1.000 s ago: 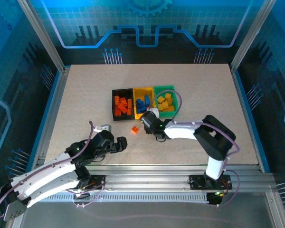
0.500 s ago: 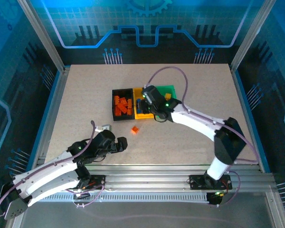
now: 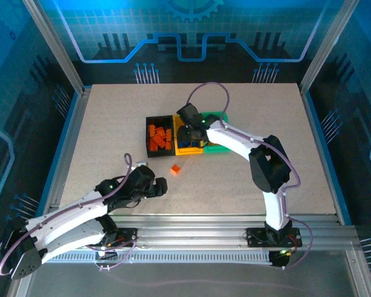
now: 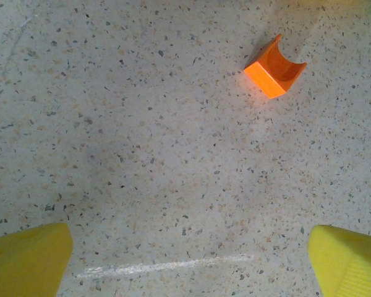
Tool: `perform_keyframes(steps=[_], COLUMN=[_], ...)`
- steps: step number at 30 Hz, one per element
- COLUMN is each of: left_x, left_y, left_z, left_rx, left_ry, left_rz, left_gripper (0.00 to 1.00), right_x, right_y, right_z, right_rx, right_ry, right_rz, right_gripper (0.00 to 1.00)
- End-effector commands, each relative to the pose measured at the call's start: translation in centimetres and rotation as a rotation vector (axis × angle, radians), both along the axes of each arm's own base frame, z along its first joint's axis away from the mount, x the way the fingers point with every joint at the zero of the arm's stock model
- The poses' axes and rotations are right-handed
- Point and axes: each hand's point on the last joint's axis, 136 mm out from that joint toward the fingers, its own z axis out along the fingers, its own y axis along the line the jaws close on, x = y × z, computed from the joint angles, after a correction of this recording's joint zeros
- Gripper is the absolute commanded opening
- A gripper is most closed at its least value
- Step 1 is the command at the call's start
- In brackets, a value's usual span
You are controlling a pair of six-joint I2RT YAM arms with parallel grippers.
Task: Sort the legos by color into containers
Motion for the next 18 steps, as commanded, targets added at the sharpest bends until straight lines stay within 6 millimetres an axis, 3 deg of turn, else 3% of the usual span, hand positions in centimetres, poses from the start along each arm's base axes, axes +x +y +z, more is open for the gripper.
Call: perform_keyframes(steps=[1,7,13,16,18], left_x=[0.8,2.3,5.6,7.6,9.0], left_y=[-0.5,-1.4,-4.1,-6.0,-6.7], left_z=[1.2,1.7,1.0,0.1,-0.7], left_rx=[-0.013,0.012,0.035,0.075,0.119], left_ry=[-0.024,-0.043,0.009,0.03,0.034], left_rz=[-0.012,-0.049,-0.083,-0.13,-0.141], left_gripper=[0.99,0.99,0.98,0.88,0.86], right_x=[0.3,0.0,-2.9,-4.9,-6.1], right_y=[0.1,-0.4,-3.9,-6.1,-7.7], right_z=[0.6,4.8,6.9,7.3,7.4], right_rx=[0.005,0.096,0.152,0.169,0.178], right_ry=[0.01,-0.087,-0.133,-0.147,-0.15], right_rz=[-0.017,-0.041,-0.085,-0.104,-0.122], right_gripper=[0.6,0.62,0.62,0.62,0.62])
